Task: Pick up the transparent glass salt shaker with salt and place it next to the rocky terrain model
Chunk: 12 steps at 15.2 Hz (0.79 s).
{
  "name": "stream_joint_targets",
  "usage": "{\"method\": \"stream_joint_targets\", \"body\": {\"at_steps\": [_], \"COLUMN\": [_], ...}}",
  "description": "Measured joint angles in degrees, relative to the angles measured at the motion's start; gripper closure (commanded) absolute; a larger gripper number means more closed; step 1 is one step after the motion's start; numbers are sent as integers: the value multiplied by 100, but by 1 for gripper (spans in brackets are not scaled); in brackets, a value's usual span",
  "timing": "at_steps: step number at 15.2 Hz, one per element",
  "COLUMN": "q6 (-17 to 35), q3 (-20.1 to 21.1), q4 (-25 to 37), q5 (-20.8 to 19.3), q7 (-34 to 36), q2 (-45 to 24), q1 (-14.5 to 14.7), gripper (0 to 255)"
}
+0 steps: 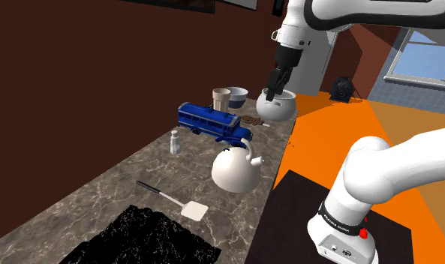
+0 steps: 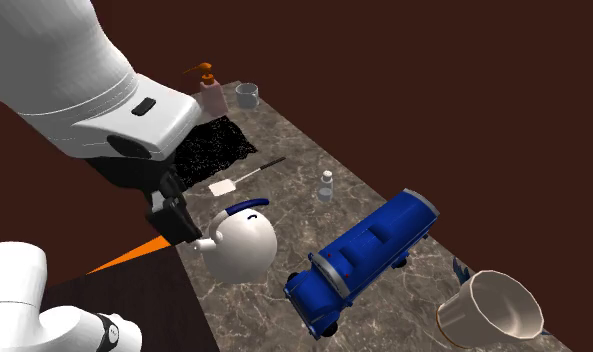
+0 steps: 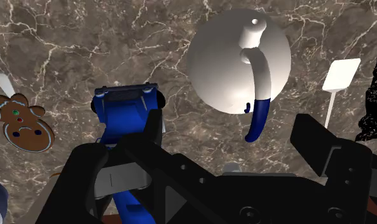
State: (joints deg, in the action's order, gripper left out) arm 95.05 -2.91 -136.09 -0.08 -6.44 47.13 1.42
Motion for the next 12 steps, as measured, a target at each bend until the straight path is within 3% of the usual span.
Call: {"method": "stream_joint_targets", "body": {"at_steps": [3,12], "q6": [220,1918], "q3": [15,85], "q4": [-71,-84], "q5": [41,346], "q7": [1,-87], "q2": [-131,-1645], "q1": [36,316], "gripper": [0,0]}}
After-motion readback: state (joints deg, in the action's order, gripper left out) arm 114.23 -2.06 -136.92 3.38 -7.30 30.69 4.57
